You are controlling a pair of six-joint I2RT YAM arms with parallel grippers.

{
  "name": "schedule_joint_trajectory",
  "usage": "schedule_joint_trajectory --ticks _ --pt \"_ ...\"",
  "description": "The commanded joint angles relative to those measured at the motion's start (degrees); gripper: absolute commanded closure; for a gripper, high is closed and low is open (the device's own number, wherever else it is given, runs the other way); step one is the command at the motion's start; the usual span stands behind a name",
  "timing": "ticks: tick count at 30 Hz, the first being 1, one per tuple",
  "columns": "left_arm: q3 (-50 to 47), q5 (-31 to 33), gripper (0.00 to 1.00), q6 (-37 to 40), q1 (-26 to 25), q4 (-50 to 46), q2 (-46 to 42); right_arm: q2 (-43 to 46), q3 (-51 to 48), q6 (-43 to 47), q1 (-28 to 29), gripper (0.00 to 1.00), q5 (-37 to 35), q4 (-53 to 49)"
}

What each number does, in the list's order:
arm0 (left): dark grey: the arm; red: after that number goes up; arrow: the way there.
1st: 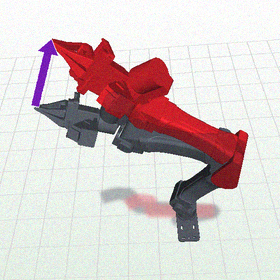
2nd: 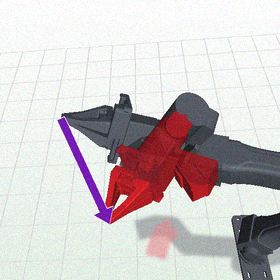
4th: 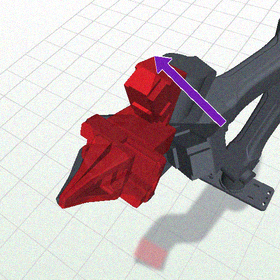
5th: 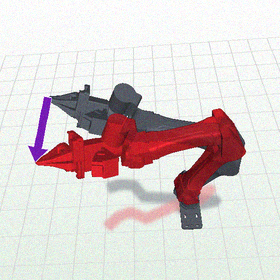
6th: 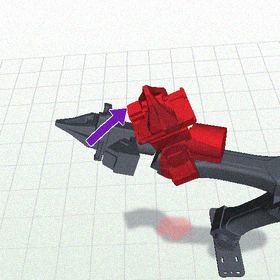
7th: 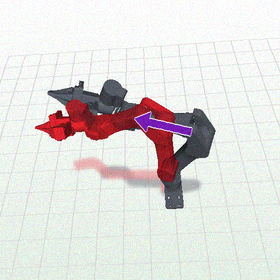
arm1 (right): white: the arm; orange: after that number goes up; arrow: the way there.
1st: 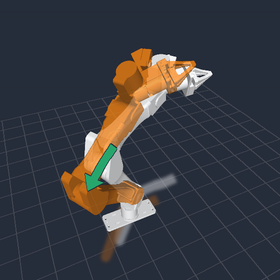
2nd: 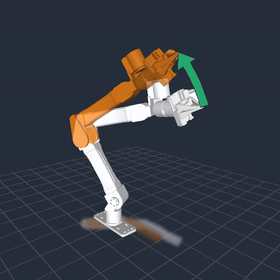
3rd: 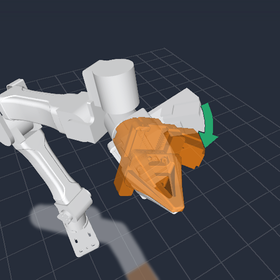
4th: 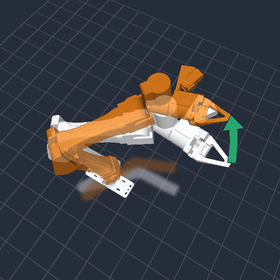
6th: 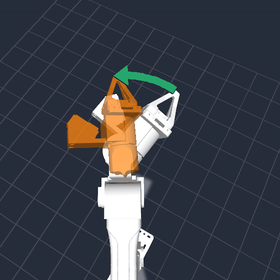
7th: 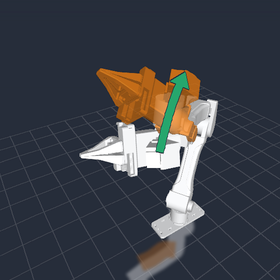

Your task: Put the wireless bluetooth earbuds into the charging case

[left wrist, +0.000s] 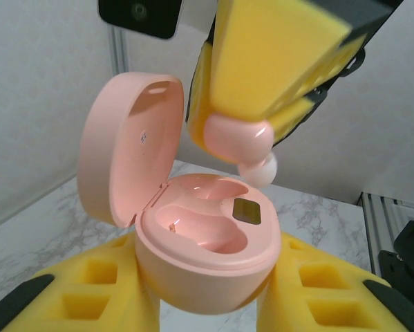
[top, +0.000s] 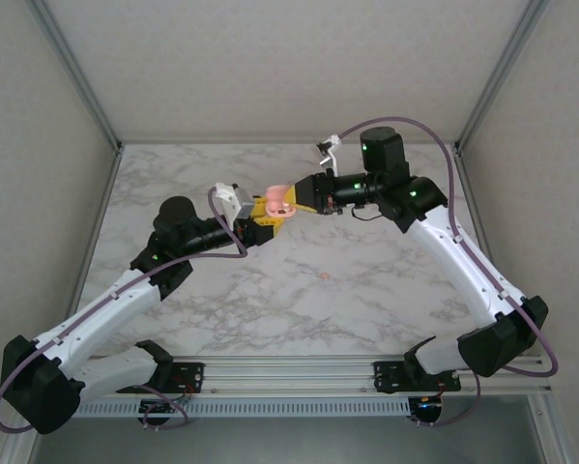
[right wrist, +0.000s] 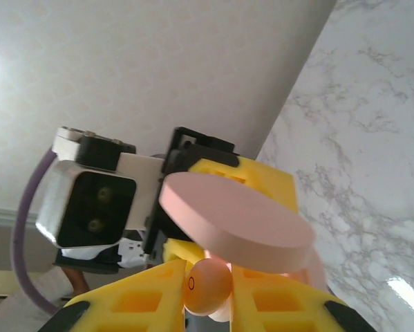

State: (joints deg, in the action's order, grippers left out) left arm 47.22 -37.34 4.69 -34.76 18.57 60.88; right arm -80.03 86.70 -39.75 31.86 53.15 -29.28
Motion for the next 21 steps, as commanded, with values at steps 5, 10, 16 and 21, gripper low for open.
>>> schedule_joint_trajectory --ticks 5,10,16,21 --pt "2.3 -3.7 0.83 -1.2 -0.2 0.3 -0.9 1.9 1.8 5.8 -0.4 0.80 -2.8 -3.4" --pt "2.8 -4.2 0.83 -1.0 -0.3 -0.2 -0.9 2.5 2.2 7.5 -0.4 0.80 -4.0 -3.8" --pt "3.5 -4.5 0.83 -1.4 -0.3 0.3 -0.6 2.1 2.5 10.5 -0.3 0.79 -4.7 -7.8" --pt "3.8 -4.8 0.83 -1.9 -0.3 0.8 -0.2 1.3 2.0 10.8 -0.4 0.76 -5.3 -8.3"
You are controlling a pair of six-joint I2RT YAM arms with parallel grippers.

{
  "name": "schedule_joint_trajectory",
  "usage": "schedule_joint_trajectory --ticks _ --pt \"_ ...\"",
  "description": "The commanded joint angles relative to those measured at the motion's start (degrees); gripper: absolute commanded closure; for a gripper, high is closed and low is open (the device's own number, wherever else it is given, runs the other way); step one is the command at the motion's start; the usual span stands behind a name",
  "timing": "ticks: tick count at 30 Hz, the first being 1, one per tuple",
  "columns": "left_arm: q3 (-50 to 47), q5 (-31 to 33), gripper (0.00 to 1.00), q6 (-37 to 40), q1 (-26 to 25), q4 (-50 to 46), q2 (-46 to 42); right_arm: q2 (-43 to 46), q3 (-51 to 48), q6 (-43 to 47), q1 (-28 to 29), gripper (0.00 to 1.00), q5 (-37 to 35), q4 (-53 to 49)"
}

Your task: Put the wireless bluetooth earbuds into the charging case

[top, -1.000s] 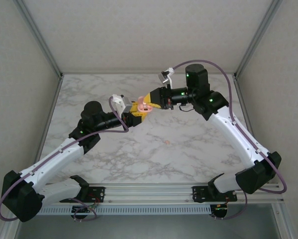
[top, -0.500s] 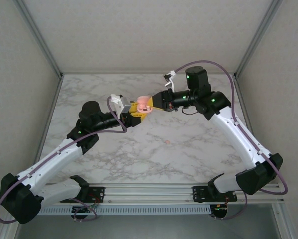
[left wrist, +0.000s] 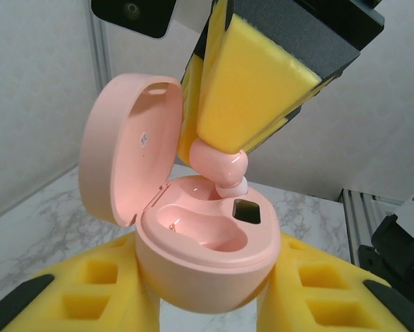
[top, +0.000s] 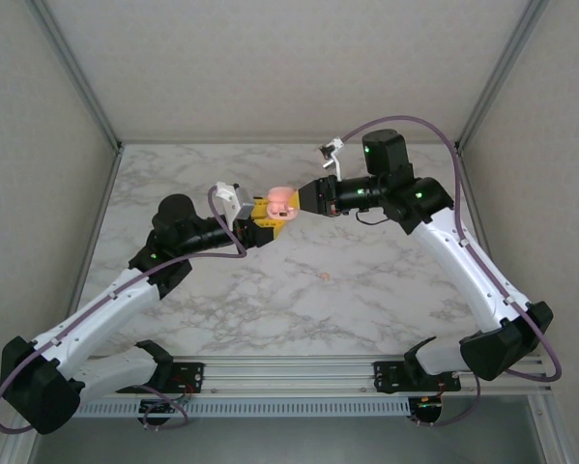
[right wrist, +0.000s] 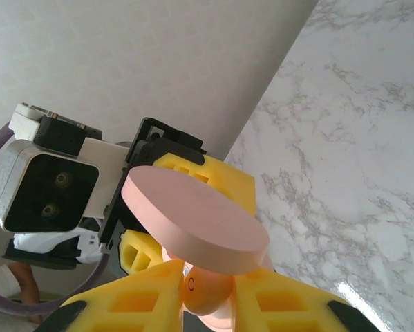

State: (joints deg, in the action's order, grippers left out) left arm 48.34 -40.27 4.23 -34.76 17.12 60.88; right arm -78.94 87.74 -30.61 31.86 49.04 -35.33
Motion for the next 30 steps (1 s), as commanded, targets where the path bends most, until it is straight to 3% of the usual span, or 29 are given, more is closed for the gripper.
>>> schedule_joint_trajectory --ticks 1,19,25,30 --pt "2.6 -1.9 0.83 -1.5 -0.3 2.4 -0.1 -0.1 1.1 1.7 -0.3 0.75 -1.2 -2.4" --pt "2.6 -0.8 0.83 -1.1 -0.4 1.6 0.5 -0.2 4.2 -0.1 -0.3 0.61 -5.8 -4.5" --pt "1.9 3.4 0.83 0.0 -0.4 0.2 0.1 2.5 4.4 1.2 -0.6 0.56 -6.8 -4.5" --pt "0.0 7.6 0.83 -0.1 -0.4 0.1 -0.9 10.0 -1.6 0.6 -3.4 0.56 -19.9 -1.9"
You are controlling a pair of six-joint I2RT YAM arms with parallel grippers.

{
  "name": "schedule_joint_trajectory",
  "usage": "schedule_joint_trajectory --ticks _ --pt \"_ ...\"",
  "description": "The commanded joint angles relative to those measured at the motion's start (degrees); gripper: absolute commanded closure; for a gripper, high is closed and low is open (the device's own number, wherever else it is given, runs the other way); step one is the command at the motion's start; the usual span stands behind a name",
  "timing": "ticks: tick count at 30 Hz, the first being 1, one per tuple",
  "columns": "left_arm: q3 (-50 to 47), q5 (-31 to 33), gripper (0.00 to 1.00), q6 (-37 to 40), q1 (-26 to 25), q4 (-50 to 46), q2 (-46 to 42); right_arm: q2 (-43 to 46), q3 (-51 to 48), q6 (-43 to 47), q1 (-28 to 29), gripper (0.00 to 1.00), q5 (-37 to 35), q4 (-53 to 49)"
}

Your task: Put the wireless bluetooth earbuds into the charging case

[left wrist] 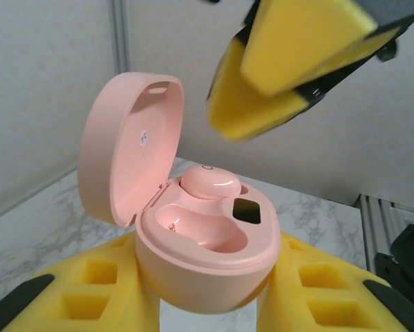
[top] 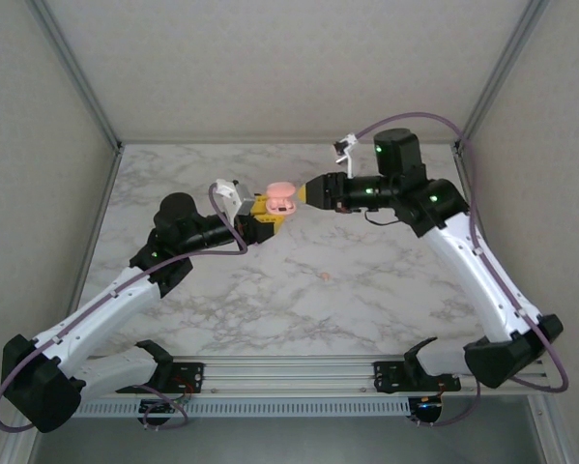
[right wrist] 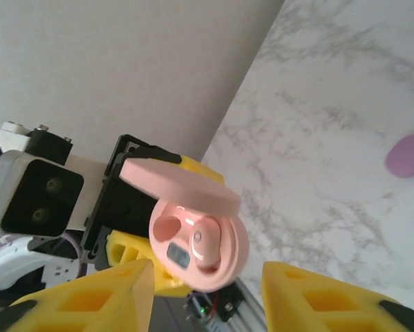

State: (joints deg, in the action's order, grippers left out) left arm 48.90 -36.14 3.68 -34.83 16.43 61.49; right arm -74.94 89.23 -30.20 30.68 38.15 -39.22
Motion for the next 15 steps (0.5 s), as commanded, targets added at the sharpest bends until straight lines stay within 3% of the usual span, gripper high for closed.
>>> schedule_joint_trajectory --ticks 1,6,9,15 --pt "-1.1 4.3 0.83 0.2 -0.2 1.3 -1.8 7.5 -5.3 -1.1 -3.6 0.56 -11.5 2.8" --pt "-2.4 7.3 0.83 0.2 -0.2 1.5 -3.5 9.9 -14.7 -7.3 -10.5 0.54 -25.4 -3.0" --pt "-2.3 7.8 0.83 0.3 -0.1 1.2 -4.3 7.1 -21.6 -10.9 -13.3 0.54 -24.7 -2.7" --pt "-2.2 8.6 0.83 0.5 -0.1 0.4 -5.6 -4.5 -28.6 -13.3 -12.4 0.55 -19.0 -1.0"
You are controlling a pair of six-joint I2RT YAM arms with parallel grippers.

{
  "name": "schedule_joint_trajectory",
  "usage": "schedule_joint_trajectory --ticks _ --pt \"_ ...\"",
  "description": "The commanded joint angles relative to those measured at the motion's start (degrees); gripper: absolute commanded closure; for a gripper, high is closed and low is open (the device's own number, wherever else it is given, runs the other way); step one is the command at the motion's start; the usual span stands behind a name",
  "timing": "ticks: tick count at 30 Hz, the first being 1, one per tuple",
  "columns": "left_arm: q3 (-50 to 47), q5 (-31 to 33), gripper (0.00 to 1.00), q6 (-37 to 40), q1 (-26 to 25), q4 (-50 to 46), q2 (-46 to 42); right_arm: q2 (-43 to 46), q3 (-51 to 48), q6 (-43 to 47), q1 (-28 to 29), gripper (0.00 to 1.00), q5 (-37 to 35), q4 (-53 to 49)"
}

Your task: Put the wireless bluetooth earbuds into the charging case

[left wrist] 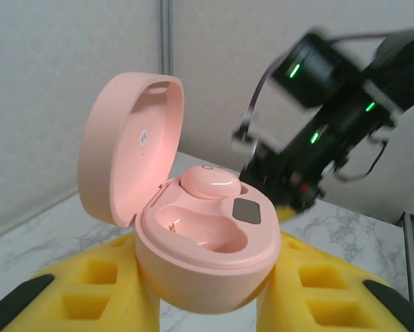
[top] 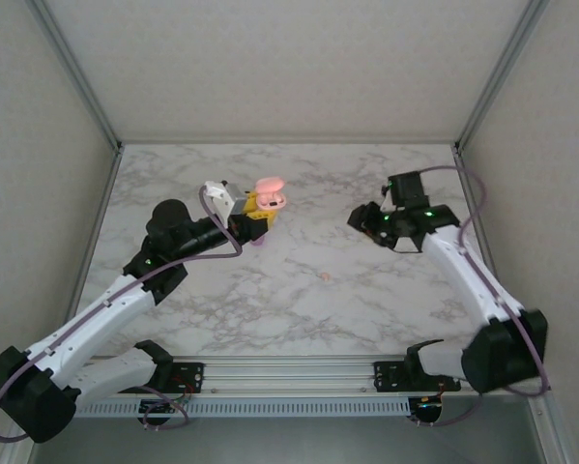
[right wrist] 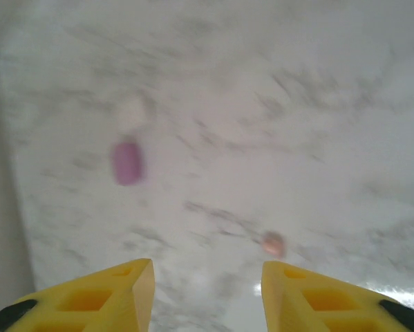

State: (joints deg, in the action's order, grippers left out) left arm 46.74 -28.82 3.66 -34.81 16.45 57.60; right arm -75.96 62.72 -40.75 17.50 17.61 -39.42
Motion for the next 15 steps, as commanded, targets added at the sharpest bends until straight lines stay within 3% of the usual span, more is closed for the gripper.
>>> schedule_joint_trajectory --ticks 1,15 --pt "-0.1 1.2 0.83 0.6 -0.2 0.0 -1.9 -5.5 -2.3 -2.7 1.4 0.55 1.1 -1.3" --pt "-0.5 1.7 0.83 1.2 -0.1 -1.5 -3.3 -25.6 3.5 4.0 10.8 0.58 0.7 -1.1"
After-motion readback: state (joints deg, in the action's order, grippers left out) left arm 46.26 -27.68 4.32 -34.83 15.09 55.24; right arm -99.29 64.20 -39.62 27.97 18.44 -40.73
